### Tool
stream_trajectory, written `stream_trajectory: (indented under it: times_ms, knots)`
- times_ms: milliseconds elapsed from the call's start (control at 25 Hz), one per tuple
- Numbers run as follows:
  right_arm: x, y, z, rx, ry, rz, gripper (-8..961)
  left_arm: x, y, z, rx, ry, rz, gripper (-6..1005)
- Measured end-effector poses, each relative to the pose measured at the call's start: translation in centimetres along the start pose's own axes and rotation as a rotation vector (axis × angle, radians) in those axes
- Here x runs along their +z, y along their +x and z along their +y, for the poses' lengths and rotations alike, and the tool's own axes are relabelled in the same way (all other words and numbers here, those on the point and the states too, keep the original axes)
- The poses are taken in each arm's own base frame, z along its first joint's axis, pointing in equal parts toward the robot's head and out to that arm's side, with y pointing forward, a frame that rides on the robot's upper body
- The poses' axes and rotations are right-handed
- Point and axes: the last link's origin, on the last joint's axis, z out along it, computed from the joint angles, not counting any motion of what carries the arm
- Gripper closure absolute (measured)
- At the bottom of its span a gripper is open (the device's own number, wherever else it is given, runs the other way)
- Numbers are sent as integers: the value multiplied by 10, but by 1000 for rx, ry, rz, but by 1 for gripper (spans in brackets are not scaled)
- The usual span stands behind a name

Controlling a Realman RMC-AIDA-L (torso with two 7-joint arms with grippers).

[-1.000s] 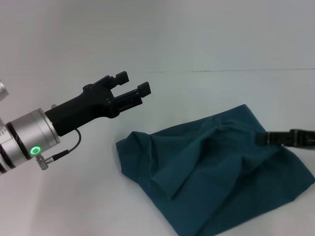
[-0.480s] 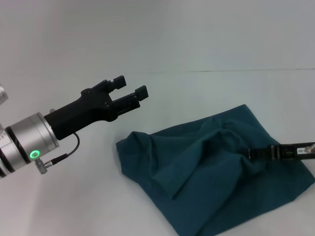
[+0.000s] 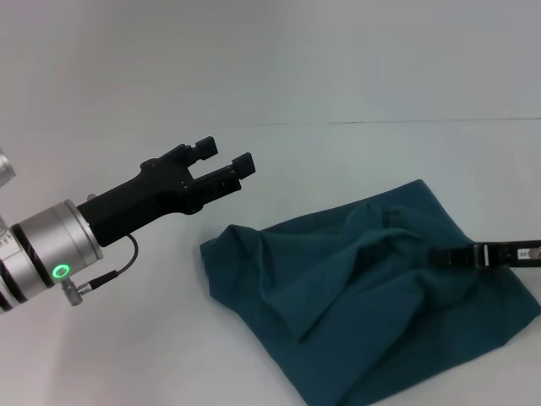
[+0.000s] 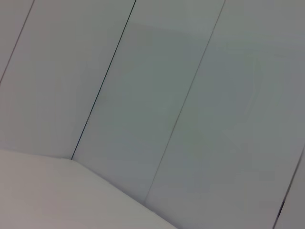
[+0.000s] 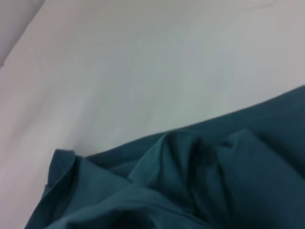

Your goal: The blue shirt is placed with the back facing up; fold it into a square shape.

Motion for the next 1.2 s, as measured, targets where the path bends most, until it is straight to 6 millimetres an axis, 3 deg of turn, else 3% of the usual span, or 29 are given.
stream_trajectory:
  times_ms: [320, 600, 880, 1200]
  knots:
    - [-25, -6, -4, 5, 35, -76, 908, 1, 0, -1, 5, 6, -1, 111]
    - [-53, -1, -10, 32, 93, -115, 949, 2, -1, -3, 3, 22, -8, 112]
    - [-66, -1, -10, 45, 124, -132, 937, 3, -1, -5, 7, 35, -12, 112]
    - [-67, 28, -46, 148, 304, -51, 922, 0, -4, -8, 12, 55, -14, 112]
